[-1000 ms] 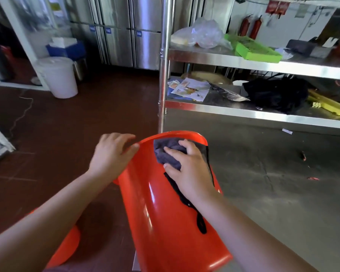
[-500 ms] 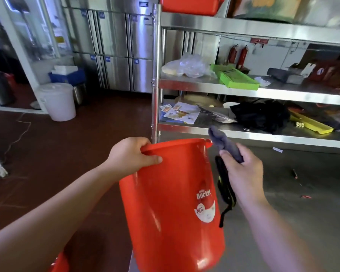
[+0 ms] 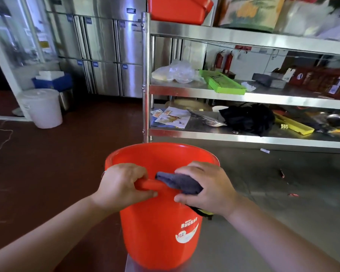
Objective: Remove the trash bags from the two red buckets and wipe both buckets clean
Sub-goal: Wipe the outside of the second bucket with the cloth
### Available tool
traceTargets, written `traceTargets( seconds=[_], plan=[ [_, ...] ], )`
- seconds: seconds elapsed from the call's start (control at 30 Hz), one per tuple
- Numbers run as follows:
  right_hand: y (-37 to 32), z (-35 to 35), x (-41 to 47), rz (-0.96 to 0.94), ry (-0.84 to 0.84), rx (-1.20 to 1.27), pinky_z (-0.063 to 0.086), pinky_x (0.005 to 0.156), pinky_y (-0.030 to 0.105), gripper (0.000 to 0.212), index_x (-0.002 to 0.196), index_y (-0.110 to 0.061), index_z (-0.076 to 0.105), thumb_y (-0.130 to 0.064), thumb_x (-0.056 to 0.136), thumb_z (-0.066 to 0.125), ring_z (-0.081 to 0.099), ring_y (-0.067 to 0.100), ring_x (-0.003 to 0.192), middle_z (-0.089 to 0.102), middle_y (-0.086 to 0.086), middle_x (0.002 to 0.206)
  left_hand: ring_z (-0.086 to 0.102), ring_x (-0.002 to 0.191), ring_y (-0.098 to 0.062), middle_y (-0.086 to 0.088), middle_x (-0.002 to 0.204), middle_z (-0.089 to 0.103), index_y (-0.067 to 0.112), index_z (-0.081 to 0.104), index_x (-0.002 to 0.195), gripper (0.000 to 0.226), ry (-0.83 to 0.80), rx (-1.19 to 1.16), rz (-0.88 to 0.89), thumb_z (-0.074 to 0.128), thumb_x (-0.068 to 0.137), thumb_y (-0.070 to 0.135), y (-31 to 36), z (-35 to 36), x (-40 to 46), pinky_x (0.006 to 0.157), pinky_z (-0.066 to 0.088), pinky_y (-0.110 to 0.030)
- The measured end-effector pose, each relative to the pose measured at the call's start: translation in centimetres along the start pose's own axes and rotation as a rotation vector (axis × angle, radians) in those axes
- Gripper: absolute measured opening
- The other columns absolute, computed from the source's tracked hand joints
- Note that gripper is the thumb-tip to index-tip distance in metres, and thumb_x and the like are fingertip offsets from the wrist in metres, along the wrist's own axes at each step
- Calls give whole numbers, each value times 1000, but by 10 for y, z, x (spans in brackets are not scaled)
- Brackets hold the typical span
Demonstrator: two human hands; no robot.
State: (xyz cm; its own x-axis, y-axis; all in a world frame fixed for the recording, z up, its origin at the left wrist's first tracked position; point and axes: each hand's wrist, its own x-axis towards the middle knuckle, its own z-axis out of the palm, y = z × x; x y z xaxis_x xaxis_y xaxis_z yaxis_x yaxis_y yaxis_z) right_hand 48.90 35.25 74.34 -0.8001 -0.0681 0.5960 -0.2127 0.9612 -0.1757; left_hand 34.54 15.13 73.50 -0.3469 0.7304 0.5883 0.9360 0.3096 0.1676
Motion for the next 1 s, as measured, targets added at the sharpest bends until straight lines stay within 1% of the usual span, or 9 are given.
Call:
traceTargets(
  seconds=[0.07, 0.2, 0.33, 0.5, 0.63, 0.7, 0.77, 0.9, 1.0],
  plan=[
    [6, -1, -7, -25, -35, 37, 51, 66, 32, 55, 106, -21, 66, -56, 66, 77, 62, 13, 77, 66, -6, 89, 51, 52, -6, 13, 55, 53, 20, 61, 61, 42, -26, -21, 41, 61, 58, 62, -13, -4, -7, 57, 29, -15],
    [16, 6, -19, -27, -96, 40, 52, 67, 35, 52, 102, -15, 69, -48, 64, 82, 64, 19, 75, 67, -2, 86, 47, 82, -1, 15, 73, 57, 18, 66, 69, 35, -148, -64, 21, 80, 55, 47, -48, -11, -19, 76, 39, -29],
    [0, 35, -28, -98, -85, -55, 52, 64, 31, 44, 91, -15, 71, -46, 62, 83, 64, 17, 69, 67, -2, 79, 54, 101, -15, 8, 86, 65, 20, 70, 79, 34, -260, 80, -41, 88, 53, 34, -58, -13, -36, 92, 40, -44],
    [-31, 68, -23, -101, 14, -159, 47, 56, 29, 37, 85, -19, 68, -49, 64, 74, 59, 18, 61, 60, -4, 69, 52, 100, -14, 10, 94, 65, 22, 66, 99, 61, -278, 36, 45, 76, 48, 53, -20, 5, -62, 91, 34, -26],
    [-40, 75, -26, -95, 17, -193, 45, 55, 32, 35, 86, -19, 67, -48, 67, 69, 58, 20, 61, 57, -4, 68, 53, 99, -14, 8, 95, 65, 12, 67, 106, 56, -232, -116, -83, 79, 61, 43, -1, 17, -74, 90, 29, -21],
    [-36, 73, -28, -129, 30, -193, 46, 57, 31, 37, 90, -18, 69, -45, 65, 72, 59, 20, 63, 60, -3, 71, 43, 96, -5, 19, 92, 58, 17, 66, 101, 41, -216, -204, -135, 66, 72, 46, -2, 13, -71, 88, 26, -16],
    [-27, 70, -29, -177, 40, -188, 48, 58, 31, 41, 93, -15, 71, -44, 64, 75, 61, 21, 64, 63, 0, 75, 41, 90, -4, 24, 83, 51, 21, 63, 87, 36, -238, -280, -180, 47, 75, 51, -6, 10, -63, 86, 26, -18],
    [0, 59, -32, -254, 33, -148, 50, 64, 32, 46, 94, -12, 72, -48, 66, 80, 64, 21, 69, 66, 1, 82, 46, 83, -4, 15, 65, 54, 31, 48, 61, 23, -262, -410, -254, 39, 77, 45, -28, 3, -53, 80, 31, -20],
    [22, 47, -34, -260, 13, -121, 48, 75, 33, 51, 96, -10, 71, -49, 64, 82, 64, 21, 75, 67, 4, 86, 47, 80, -11, 0, 62, 55, 13, 52, 55, 39, -253, -438, -322, 40, 73, 45, -50, 2, -48, 74, 32, -19]
  ],
)
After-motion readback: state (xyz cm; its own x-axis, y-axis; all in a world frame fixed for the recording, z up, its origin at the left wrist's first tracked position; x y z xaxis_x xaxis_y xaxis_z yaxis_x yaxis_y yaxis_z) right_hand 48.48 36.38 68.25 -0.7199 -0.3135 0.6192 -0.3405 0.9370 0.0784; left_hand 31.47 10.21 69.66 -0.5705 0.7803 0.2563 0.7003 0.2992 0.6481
